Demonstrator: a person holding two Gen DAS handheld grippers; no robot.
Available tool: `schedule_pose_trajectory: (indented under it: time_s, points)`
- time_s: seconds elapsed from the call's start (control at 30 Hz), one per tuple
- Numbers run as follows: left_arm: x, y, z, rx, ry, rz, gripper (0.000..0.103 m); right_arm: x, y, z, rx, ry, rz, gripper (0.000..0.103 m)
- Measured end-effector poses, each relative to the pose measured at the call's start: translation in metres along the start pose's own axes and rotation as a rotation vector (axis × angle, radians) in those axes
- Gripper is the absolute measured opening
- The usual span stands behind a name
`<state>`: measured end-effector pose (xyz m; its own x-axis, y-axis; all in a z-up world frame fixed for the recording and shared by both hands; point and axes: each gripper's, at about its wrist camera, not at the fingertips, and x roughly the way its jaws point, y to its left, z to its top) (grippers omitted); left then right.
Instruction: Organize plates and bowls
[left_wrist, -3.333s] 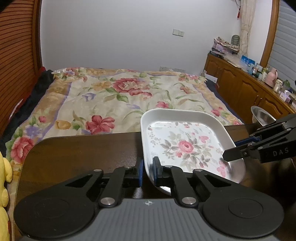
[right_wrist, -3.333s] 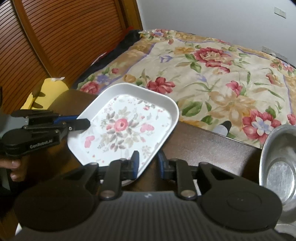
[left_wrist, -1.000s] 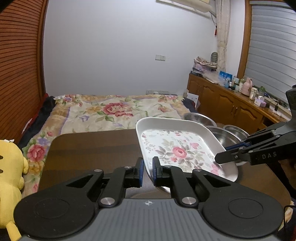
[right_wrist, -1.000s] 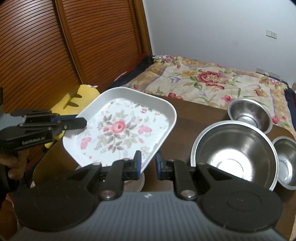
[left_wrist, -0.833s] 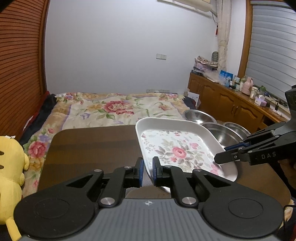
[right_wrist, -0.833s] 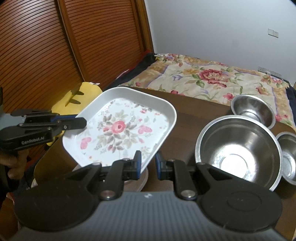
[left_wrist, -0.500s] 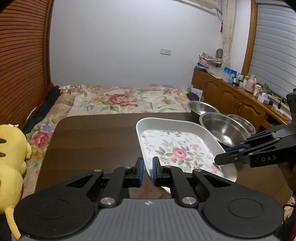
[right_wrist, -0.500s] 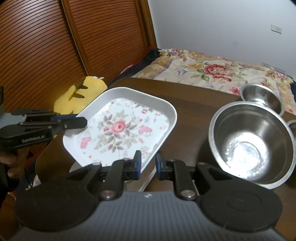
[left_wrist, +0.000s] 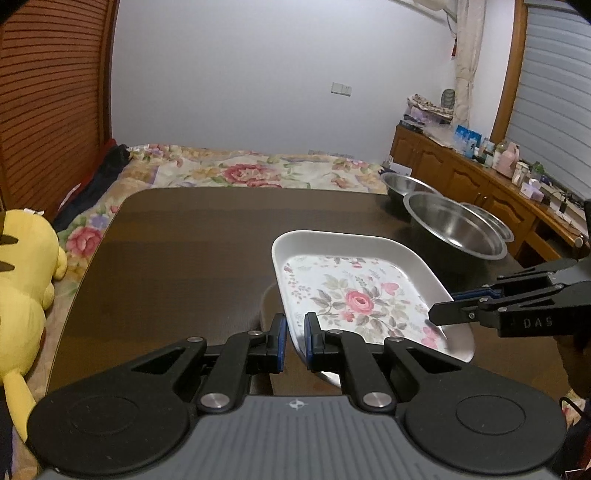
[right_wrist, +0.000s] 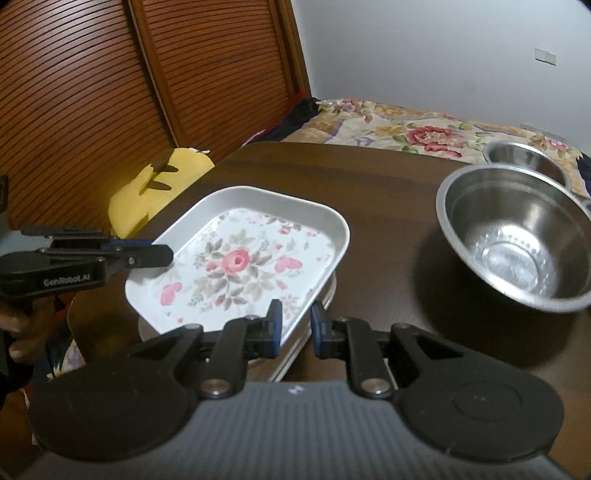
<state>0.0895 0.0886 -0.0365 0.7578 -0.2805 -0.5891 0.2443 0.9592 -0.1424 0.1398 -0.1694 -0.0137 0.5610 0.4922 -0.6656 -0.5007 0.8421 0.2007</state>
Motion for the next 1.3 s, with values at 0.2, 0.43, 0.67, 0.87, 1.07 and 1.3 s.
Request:
schedule_pose_trajectory:
  time_s: [0.2,0.43,0.67,0.87,1.07,1.3]
  points:
    - [0.002,0.002,-0.009,-0.013,0.013,0.002,0.012,-0.001,-0.001,-0.009,0.026,-0.057,-0.014,0.018]
    - [0.005,0.001,-0.014,-0.013,0.021,0.016,0.012,0.0,-0.002,-0.021,0.087,-0.131,-0.015,0.018]
    - [0.003,-0.005,-0.014,0.015,0.009,0.036,0.012,0.001,0.0,-0.029,0.094,-0.169,-0.019,0.018]
    - [0.005,-0.004,-0.018,0.018,0.01,0.057,0.012,0.001,0.004,-0.033,0.068,-0.181,-0.043,0.018]
    - [0.007,-0.003,-0.02,0.02,0.009,0.06,0.013,0.001,0.0,-0.033,0.075,-0.189,-0.032,0.018]
    - [0.01,-0.003,-0.024,0.017,0.019,0.055,0.017,0.001,0.002,-0.036,0.077,-0.195,-0.032,0.019]
